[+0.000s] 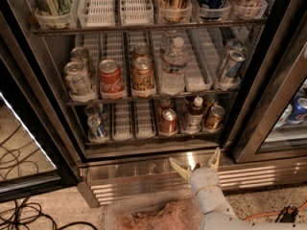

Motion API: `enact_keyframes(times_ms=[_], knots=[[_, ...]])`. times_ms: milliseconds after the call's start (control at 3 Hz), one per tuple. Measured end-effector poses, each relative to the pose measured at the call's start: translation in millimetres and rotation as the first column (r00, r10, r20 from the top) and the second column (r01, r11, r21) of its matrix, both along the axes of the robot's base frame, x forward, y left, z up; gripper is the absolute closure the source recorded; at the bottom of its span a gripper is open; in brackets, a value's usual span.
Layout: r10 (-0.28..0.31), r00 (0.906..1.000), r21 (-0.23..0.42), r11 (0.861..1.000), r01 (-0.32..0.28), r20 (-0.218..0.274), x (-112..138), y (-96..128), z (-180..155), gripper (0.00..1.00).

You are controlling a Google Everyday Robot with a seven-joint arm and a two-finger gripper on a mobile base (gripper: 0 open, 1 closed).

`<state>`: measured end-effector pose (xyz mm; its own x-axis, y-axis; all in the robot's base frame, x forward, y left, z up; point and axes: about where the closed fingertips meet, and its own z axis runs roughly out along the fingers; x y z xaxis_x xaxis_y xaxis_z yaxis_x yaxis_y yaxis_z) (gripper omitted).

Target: Pick blue plastic bottle from bottom shelf of fridge

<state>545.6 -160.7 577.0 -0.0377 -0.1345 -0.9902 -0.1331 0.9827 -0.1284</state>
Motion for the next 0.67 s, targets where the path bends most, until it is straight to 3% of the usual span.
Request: enact_keyframes(times_ms=[667], knots=[[0.018,0.9998,0.024,1.000,-0.018,0.009,14,4,-4,0.00]])
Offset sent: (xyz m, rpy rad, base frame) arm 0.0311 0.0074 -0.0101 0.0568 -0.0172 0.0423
